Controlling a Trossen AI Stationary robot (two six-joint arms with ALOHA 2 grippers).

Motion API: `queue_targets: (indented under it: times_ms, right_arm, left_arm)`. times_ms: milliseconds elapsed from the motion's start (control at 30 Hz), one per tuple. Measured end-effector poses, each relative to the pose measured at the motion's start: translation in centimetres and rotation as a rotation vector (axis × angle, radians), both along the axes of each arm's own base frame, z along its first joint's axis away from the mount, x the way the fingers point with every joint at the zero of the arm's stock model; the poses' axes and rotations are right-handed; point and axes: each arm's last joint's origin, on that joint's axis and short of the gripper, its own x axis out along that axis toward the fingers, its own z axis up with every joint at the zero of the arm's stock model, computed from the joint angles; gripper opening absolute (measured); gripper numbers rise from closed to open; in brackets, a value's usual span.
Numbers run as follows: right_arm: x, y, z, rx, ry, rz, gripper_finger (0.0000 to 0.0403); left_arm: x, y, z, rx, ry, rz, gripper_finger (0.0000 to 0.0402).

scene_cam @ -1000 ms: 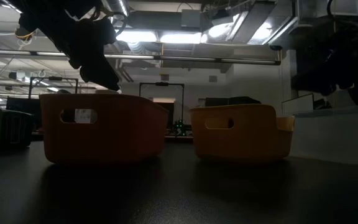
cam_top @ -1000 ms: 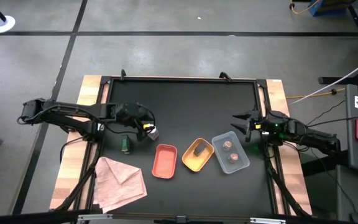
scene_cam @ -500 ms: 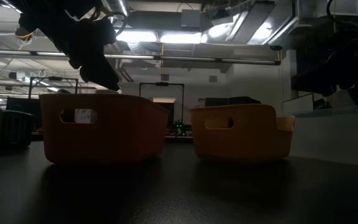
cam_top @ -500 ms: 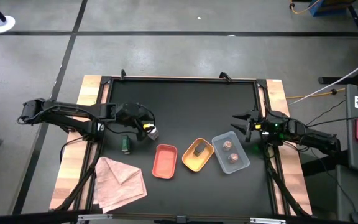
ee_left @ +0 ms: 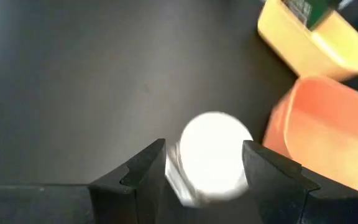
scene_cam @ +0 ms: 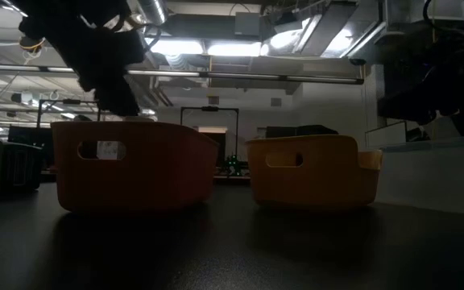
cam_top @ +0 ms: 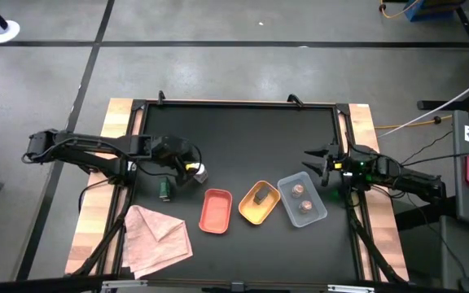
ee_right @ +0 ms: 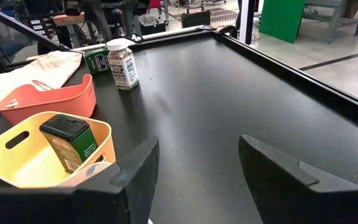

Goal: Sort spices by type
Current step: Put the white spice bottle into the orange bin

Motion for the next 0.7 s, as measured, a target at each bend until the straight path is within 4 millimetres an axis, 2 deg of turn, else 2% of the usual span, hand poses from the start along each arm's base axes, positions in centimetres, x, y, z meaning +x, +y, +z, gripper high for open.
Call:
queue_targets:
  times_ms: [133,333,400,600,700]
  right_arm:
    - [0.0,0.0,0.0,0.000,0.000,0.000,0.0221]
    - [0.0,0.0,0.0,0.000,0.001,0.000,0.0221]
    - [0.0,0.0,0.0,0.000,0.001,0.000,0.0221]
    - [0.0,0.0,0.0,0.000,0.002,-0.001,0.0221]
    - [0.0,0.0,0.0,0.000,0.002,0.000,0.0221]
  left_arm:
    - [-0.5,-0.2,0.2,-0.077,0.003,0.018,0.0196]
    - [-1.1,-0.3,0.6,-0.071,-0.009,0.003,0.0199]
    - [-1.3,-0.3,0.5,-0.082,0.009,0.012,0.0215]
    - [-1.4,-0.2,0.6,-0.091,0.005,0.044,0.0301]
    - [-1.4,-0.2,0.6,-0.085,0.011,0.043,0.0327]
